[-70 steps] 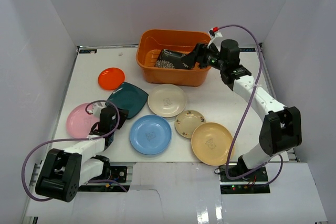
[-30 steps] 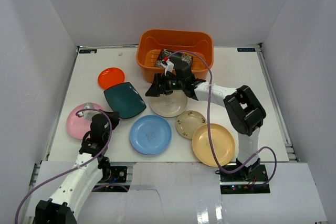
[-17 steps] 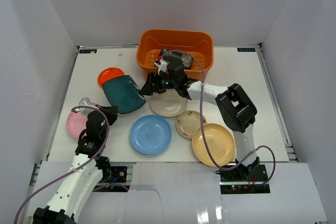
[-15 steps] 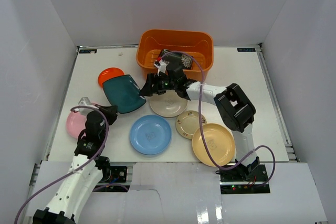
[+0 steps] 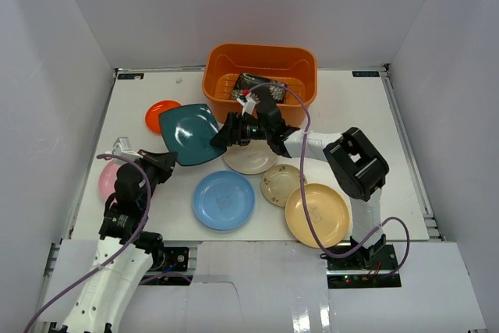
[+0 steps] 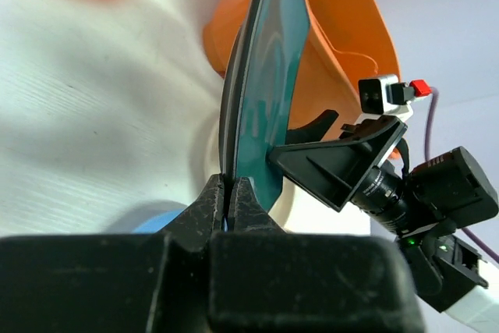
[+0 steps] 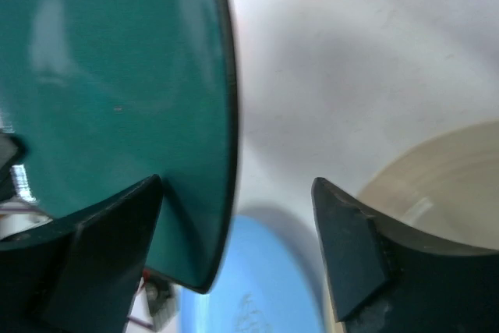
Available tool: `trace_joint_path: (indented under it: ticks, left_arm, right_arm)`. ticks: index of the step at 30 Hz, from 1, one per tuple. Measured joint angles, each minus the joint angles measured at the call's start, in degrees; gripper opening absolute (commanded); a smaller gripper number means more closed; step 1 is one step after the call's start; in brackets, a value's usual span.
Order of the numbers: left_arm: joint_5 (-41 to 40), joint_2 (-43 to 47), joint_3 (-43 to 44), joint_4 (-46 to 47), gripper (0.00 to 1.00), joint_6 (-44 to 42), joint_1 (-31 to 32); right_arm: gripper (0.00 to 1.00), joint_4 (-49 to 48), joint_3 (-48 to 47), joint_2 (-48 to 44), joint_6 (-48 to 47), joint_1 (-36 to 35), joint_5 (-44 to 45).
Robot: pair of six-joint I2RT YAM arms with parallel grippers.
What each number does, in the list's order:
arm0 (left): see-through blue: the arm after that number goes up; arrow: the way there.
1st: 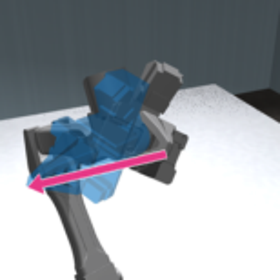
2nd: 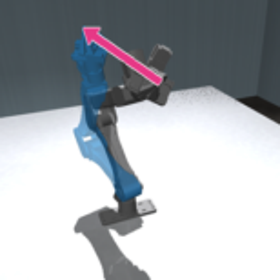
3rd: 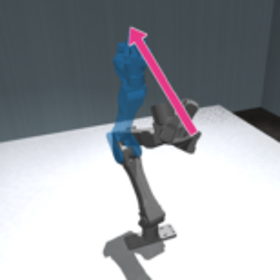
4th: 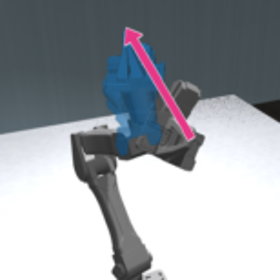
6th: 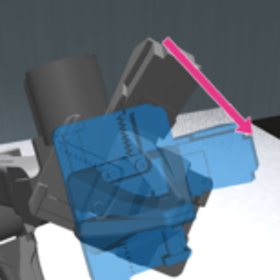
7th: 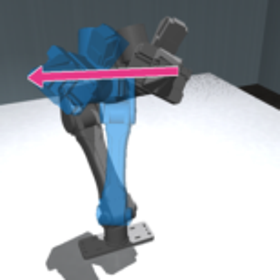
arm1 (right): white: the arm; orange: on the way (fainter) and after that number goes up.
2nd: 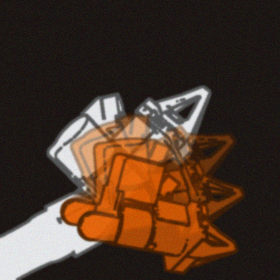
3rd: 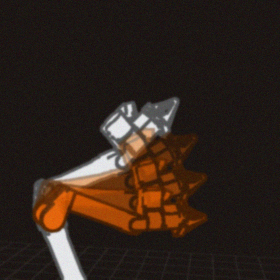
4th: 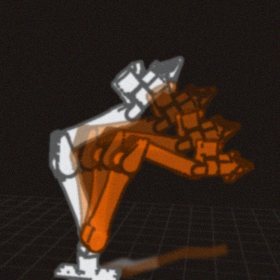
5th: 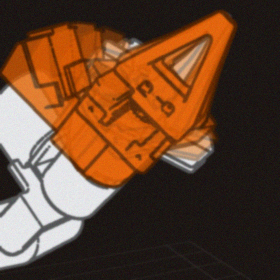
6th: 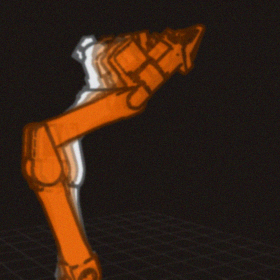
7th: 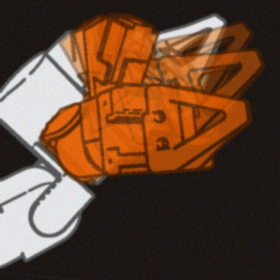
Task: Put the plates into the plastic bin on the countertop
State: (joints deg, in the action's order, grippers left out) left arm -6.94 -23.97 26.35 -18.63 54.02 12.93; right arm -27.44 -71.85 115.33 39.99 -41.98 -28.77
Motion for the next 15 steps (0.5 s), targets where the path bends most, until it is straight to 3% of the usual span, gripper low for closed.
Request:
trace_joint_path:
  ticks: [1,2,6,8,12,14,15]
  left_arm:
    - [0.7,0.0,0.5,-0.3,0.0,0.0,0.0]
    - [1.4,0.1,0.9,-0.6,0.0,0.0,0.0]
    - [4.3,0.1,2.1,-0.6,0.0,0.2,0.0]
    - [5.3,0.1,2.4,-0.3,0.0,0.5,-0.1]
    - [6.4,-0.7,2.7,1.1,0.0,0.8,-0.3]
    - [7.8,-1.4,2.7,2.6,0.11,1.3,-0.4]
    - [8.9,-1.8,2.7,3.9,0.28,1.4,-0.4]
  right_arm:
    - [0.74,-1.8,1.8,-1.3,1.2,0.0,-0.5]
    - [0.62,-3.6,3.5,-2.5,2.3,0.0,-1.0]
    - [0.45,-9.7,9.9,-8.2,6.3,0.0,-2.3]
    - [0.29,-11.6,12.0,-10.6,7.2,0.1,-1.9]
    - [0.08,-16.4,15.0,-15.0,11.8,1.8,-1.6]
    - [0.08,-18.9,16.9,-17.8,14.7,2.6,-1.6]
    - [0.08,-19.5,17.8,-19.0,15.6,3.1,-1.6]
